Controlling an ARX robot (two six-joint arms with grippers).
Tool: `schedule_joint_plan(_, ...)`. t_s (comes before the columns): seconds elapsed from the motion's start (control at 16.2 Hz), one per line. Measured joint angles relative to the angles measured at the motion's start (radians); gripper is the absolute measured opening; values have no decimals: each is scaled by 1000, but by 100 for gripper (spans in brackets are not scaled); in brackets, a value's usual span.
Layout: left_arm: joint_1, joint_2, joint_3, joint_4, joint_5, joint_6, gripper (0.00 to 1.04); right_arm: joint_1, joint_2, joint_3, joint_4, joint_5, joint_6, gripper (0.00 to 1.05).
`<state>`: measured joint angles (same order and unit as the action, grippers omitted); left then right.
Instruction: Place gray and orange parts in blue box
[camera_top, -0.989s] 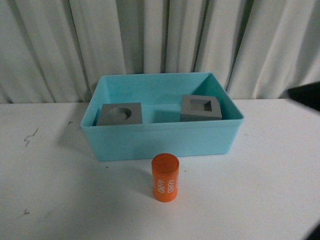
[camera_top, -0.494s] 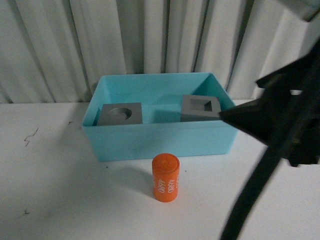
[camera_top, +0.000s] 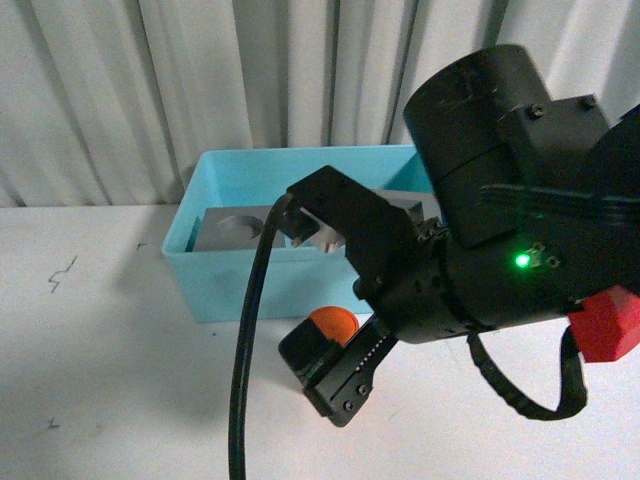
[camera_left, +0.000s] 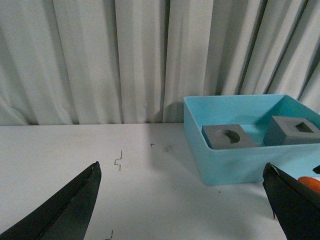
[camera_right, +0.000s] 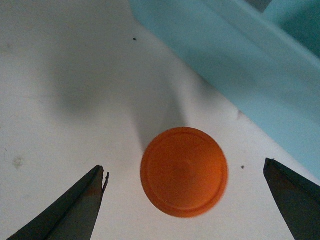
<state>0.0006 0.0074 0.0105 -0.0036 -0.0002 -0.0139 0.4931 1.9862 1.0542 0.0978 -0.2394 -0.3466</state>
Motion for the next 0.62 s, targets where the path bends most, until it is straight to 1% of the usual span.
schedule_joint_plan(0.25,0,0,0,0,0,0,98,37,69,52,18,18,40,98)
schedule_joint_plan(0.37,0,0,0,0,0,0,98,40,89,65,20,27,52,98)
schedule_joint_plan(0.43,0,0,0,0,0,0,98,43,97,69,19,31,64,95)
schedule_joint_plan(0.49,0,0,0,0,0,0,98,44,103,70,19,34,66,90)
schedule_joint_plan(0.62,0,0,0,0,0,0,98,44,108,71,18,42,72,74)
